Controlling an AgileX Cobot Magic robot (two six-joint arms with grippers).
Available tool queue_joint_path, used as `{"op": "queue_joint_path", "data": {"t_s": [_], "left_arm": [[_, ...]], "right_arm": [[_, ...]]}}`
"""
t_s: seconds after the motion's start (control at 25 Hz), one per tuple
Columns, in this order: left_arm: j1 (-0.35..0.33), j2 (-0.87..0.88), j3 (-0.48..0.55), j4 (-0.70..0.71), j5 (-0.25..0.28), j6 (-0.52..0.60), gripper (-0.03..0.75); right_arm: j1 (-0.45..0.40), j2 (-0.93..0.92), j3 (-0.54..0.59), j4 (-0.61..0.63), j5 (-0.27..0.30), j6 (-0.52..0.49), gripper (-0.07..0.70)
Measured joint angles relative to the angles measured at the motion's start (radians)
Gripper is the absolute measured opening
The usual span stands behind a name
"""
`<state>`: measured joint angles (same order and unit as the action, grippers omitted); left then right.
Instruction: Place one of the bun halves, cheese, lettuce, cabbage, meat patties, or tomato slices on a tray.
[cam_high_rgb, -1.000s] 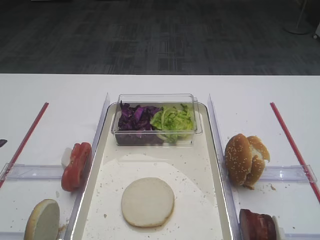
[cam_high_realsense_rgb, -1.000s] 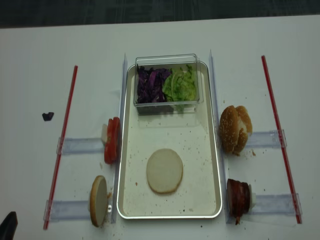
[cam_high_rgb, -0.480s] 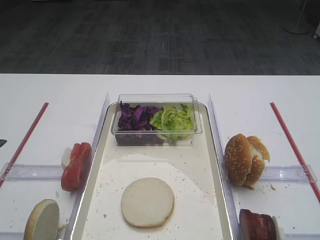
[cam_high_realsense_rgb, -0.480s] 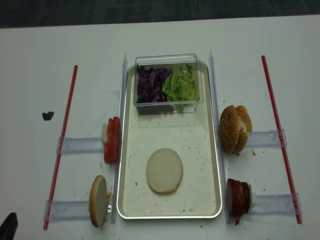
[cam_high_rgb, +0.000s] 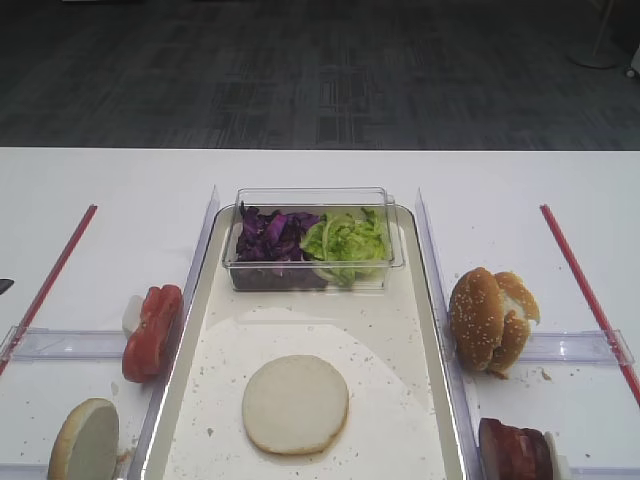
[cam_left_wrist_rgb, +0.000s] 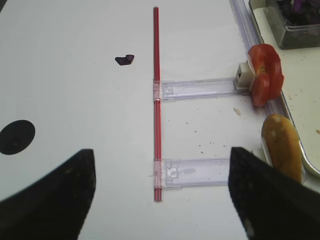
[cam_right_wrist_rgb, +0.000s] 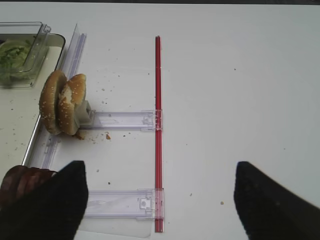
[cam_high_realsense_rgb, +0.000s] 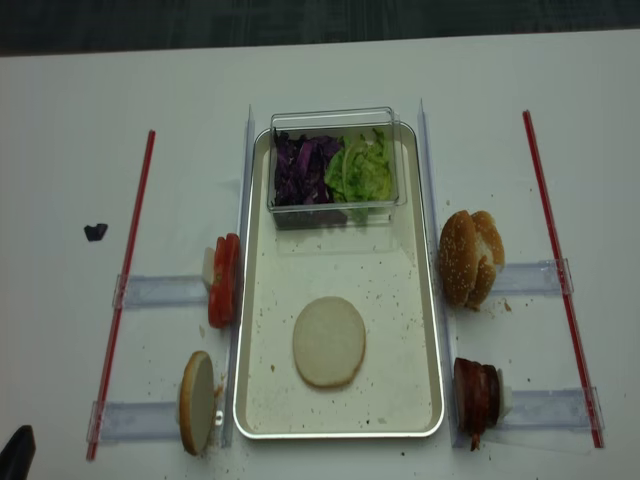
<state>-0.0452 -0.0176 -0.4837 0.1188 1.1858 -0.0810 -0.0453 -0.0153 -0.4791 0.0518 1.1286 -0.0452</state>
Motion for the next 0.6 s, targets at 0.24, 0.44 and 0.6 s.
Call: {"op": "queue_joint_path", "data": {"t_s": [0.24,0.44,0.6], "left_arm": [[0.000,0.000,0.000,0.000,0.000,0.000,0.503],[0.000,0.000,0.000,0.000,0.000,0.000,0.503],[0.000,0.000,0.000,0.000,0.000,0.000,0.495]], "right_arm": [[0.000,0.000,0.000,0.000,0.000,0.000,0.614],[0.000,0.000,0.000,0.000,0.000,0.000,0.614],[0.000,0.000,0.000,0.000,0.000,0.000,0.614]]}}
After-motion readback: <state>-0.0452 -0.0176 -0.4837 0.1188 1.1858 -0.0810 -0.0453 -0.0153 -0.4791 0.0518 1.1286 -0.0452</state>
